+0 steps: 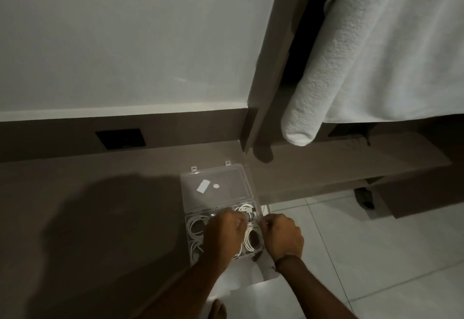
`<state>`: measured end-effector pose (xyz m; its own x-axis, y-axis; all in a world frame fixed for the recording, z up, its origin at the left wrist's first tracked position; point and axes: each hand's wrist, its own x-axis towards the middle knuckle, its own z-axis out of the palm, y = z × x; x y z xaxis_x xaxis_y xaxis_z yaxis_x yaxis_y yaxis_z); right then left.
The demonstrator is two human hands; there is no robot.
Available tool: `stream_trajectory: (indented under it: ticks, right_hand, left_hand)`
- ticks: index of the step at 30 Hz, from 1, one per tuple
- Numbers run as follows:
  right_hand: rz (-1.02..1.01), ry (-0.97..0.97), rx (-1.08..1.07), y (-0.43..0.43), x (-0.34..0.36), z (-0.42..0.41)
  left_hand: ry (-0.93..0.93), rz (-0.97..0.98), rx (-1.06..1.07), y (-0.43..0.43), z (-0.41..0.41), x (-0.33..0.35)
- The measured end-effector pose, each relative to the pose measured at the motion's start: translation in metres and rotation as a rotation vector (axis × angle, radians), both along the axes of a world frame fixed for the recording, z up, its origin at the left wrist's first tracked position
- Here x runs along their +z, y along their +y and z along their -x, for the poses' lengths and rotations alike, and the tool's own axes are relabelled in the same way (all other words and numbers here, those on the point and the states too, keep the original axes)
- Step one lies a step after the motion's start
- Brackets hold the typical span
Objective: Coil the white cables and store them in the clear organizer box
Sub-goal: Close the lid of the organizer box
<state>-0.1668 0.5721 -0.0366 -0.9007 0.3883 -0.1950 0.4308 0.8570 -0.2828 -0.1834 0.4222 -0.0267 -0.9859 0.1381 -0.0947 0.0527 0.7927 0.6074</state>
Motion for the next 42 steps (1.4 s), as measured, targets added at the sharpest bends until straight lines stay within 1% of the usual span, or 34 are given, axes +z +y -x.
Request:
stream_trajectory:
  ticks: [1, 2, 3, 5, 6, 7, 12, 14, 17, 19, 21, 23, 26, 27, 30, 32, 33, 37, 38, 40, 41, 42]
  right_hand:
    - [0.034, 0.054, -0.008, 0.001, 0.005, 0.009]
    - [0.111, 0.099, -0.024, 0.001, 0.008, 0.021]
    - [0.234, 0.133, -0.033, 0.000, 0.011, 0.038]
    - [0.537, 0.141, -0.105, -0.003, 0.014, 0.075]
    - [0.652, 0.119, -0.154, -0.006, 0.015, 0.095]
    - [0.723, 0.083, -0.191, -0.009, 0.013, 0.113]
    - [0.809, -0.180, -0.298, -0.015, 0.002, 0.163]
    - [0.807, -0.240, -0.302, -0.018, 0.003, 0.169]
    - [0.817, -0.255, -0.307, -0.025, 0.005, 0.171]
    - [0.845, -0.239, -0.316, -0.028, 0.006, 0.166]
    - [0.884, -0.187, -0.327, -0.027, 0.006, 0.160]
    - [0.947, -0.129, -0.342, -0.025, 0.008, 0.153]
    - [1.105, -0.056, -0.351, -0.014, 0.014, 0.140]
    - [1.155, -0.025, -0.337, -0.008, 0.016, 0.137]
    - [1.237, -0.019, -0.236, 0.011, 0.023, 0.123]
    - [1.207, -0.046, -0.122, 0.021, 0.025, 0.109]
    - [1.160, -0.062, -0.048, 0.026, 0.025, 0.098]
    - [0.808, -0.104, 0.387, 0.039, 0.020, 0.044]
    - [0.697, -0.103, 0.497, 0.041, 0.017, 0.029]
    - [0.444, -0.099, 0.707, 0.042, 0.009, 0.006]
    - [0.316, -0.110, 0.800, 0.040, 0.006, -0.004]
    - [0.200, -0.114, 0.878, 0.037, 0.003, -0.010]
  left_hand:
    - [0.047, -0.088, 0.101, -0.011, 0.005, 0.000]
    - [0.078, -0.127, 0.181, -0.022, 0.012, -0.001]
    - [0.077, -0.149, 0.252, -0.035, 0.022, -0.006]
    - [-0.013, -0.245, 0.413, -0.060, 0.046, -0.016]
    - [-0.088, -0.298, 0.501, -0.071, 0.059, -0.020]
    - [-0.169, -0.345, 0.574, -0.082, 0.072, -0.023]
    - [-0.507, -0.680, 0.833, -0.111, 0.116, -0.034]
    - [-0.594, -0.787, 0.859, -0.113, 0.120, -0.035]
    - [-0.623, -0.868, 0.843, -0.113, 0.121, -0.029]
    - [-0.683, -0.954, 0.835, -0.113, 0.120, -0.024]
    - [-0.706, -0.990, 0.843, -0.112, 0.119, -0.019]
    - [-0.674, -0.997, 0.851, -0.113, 0.116, -0.015]
    - [-0.603, -1.089, 0.826, -0.117, 0.112, -0.002]
    - [-0.566, -1.091, 0.823, -0.120, 0.112, 0.003]
    - [-0.433, -1.060, 0.765, -0.129, 0.097, 0.007]
    - [-0.361, -1.008, 0.640, -0.133, 0.076, 0.009]
    - [-0.335, -0.949, 0.568, -0.131, 0.061, 0.010]
    - [-0.238, -0.567, 0.285, -0.118, -0.001, -0.005]
    - [-0.186, -0.465, 0.168, -0.114, -0.018, -0.010]
    - [-0.003, -0.229, -0.108, -0.106, -0.047, -0.020]
    - [0.060, -0.105, -0.200, -0.102, -0.058, -0.022]
    - [0.098, 0.006, -0.236, -0.098, -0.065, -0.023]
